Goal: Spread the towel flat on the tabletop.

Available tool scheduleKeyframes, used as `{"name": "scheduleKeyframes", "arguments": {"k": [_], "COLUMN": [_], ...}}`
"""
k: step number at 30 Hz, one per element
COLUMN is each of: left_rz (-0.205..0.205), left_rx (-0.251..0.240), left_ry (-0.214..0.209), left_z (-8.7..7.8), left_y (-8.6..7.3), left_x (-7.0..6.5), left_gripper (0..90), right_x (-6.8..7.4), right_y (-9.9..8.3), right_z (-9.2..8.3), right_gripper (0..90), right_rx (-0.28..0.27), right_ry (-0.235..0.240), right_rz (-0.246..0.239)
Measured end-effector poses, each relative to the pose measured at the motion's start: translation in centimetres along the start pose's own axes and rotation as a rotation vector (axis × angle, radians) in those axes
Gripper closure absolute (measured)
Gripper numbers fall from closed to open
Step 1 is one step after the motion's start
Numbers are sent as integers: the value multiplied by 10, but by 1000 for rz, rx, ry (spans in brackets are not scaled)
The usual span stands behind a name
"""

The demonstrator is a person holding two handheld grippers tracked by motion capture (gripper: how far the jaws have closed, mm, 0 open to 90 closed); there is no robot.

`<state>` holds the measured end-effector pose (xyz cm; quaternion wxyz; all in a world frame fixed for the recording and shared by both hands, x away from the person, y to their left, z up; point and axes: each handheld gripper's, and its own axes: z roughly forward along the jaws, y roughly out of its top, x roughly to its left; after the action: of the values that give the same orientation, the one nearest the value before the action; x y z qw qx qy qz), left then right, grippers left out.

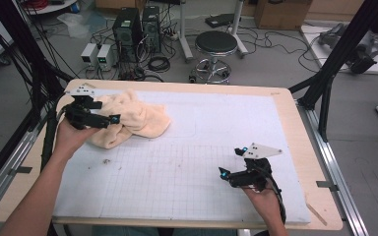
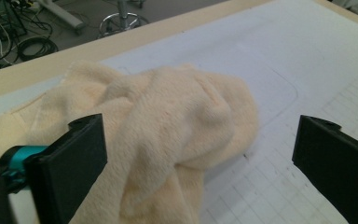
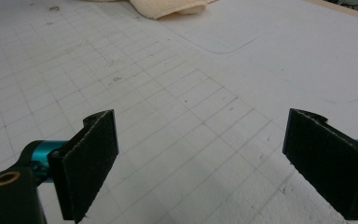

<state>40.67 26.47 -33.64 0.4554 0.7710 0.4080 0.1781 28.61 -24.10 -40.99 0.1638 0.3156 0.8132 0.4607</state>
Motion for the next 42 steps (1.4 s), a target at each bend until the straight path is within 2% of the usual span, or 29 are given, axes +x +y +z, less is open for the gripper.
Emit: {"name": "scheduleKeyframes", "arguments": {"k": [1,3,10,13,14,15,16,17,18,19,22,24,30,33,42], "left_rz": [5,-11,-62,-54,-32,-24,-18,-13,-8,-6,14,8,8,12,18], "left_rx": [-1,0,36,100,118,121,117,114,115,116,137,142,152,154,127], "left_ry": [-3,16,25,39,51,58,64,72,82,88,117,129,139,124,65], "left_z": [2,12,38,51,54,56,57,58,59,59,64,66,67,63,45], "left_y": [0,-3,-16,-25,-30,-32,-35,-37,-38,-39,-42,-43,-42,-40,-33], "left_x": [2,8,17,19,20,20,20,20,19,19,17,15,13,13,7], "left_gripper": [121,135,210,252,302,302,360,360,418,418,490,532,626,683,708], "right_x": [0,-1,0,0,0,0,-1,-1,0,0,0,0,1,2,2], "right_y": [0,0,-1,-1,-2,-2,-2,-2,-2,-2,-1,-1,0,0,0], "right_z": [0,0,-1,-2,-2,-2,-2,-2,-1,-1,0,0,1,3,4], "right_gripper": [95,95,95,95,95,95,95,95,95,95,95,95,95,95,95], "right_rx": [-1,-6,2,-2,-1,-1,1,1,5,5,1,5,6,12,17], "right_ry": [1,-1,-1,-1,-1,-1,0,0,3,3,4,8,13,24,26], "right_rz": [3,-1,-2,-4,-2,-2,-6,-6,-8,-8,-17,-9,-23,-20,-25]}}
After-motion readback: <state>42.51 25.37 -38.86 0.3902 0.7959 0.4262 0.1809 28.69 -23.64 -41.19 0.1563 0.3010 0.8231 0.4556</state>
